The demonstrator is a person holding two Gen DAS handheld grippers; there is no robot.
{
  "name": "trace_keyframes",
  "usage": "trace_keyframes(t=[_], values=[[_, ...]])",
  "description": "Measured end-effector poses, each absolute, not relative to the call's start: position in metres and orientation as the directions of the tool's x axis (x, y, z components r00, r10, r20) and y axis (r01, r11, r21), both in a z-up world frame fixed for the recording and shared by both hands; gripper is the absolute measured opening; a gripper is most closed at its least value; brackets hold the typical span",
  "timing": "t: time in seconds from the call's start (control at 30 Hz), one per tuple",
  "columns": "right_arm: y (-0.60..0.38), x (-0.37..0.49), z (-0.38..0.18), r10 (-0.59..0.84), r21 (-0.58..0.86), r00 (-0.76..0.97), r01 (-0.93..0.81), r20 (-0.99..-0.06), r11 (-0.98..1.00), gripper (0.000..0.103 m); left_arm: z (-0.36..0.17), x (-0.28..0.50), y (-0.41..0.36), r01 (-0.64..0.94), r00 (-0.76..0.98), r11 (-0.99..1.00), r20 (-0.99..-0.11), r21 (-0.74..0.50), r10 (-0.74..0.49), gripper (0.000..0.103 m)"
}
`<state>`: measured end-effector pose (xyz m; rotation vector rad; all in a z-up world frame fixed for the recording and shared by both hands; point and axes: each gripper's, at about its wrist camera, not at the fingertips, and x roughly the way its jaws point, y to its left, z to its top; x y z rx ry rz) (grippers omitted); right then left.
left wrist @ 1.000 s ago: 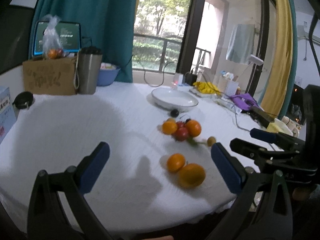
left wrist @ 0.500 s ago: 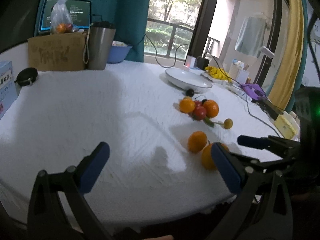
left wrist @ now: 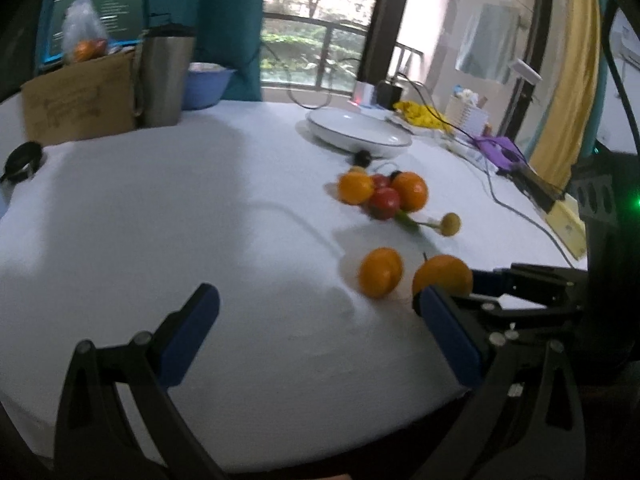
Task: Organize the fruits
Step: 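Grasp a large orange with the right tool while the left tool grasps another orange, then carry the held oranges with both tools over the white plate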
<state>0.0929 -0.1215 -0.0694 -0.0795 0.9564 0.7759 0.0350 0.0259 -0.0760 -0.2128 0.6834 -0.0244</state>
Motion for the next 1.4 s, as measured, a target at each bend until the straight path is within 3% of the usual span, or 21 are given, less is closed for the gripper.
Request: trace_keyframes(t=[0.17,0.23,0.33,0.4,0.53,0.7,1.4], values=[[-0.141,0.105,-0.069,0.521,0.243,0.377,-0.58,-0.766,0.777,0.046,-0.076,0.061,0.007,0.016,0.749,0.983,-0.649,-0.182,-0.133,0.099],[-0.148,0.109,-0.071,0.504,0.232,0.392,-0.563,-0.77,0.793,0.046,-0.078,0.072,0.0,0.038,0.724,0.987,-0.676,-0.156,-0.135,0.083],[-0.158,0.115,-0.071,0.488,0.228,0.408,-0.54,-0.771,0.81,0.046,-0.082,0.085,-0.007,0.069,0.691,0.988,-0.708,-0.141,-0.149,0.07],[-0.161,0.117,-0.071,0.486,0.227,0.413,-0.534,-0.77,0.814,0.046,-0.085,0.089,-0.01,0.082,0.675,0.988,-0.722,-0.132,-0.153,0.066],[-0.162,0.12,-0.071,0.48,0.227,0.41,-0.529,-0.776,0.818,0.046,-0.092,0.095,-0.016,0.098,0.647,0.988,-0.747,-0.117,-0.152,0.047],[-0.162,0.122,-0.071,0.48,0.231,0.407,-0.524,-0.777,0.82,0.046,-0.091,0.097,-0.014,0.089,0.644,0.991,-0.753,-0.099,-0.133,0.034],[-0.161,0.135,-0.039,0.495,0.205,0.462,-0.545,-0.736,0.813,0.046,-0.048,0.107,-0.014,0.078,0.715,0.993,-0.689,-0.085,-0.115,0.034]])
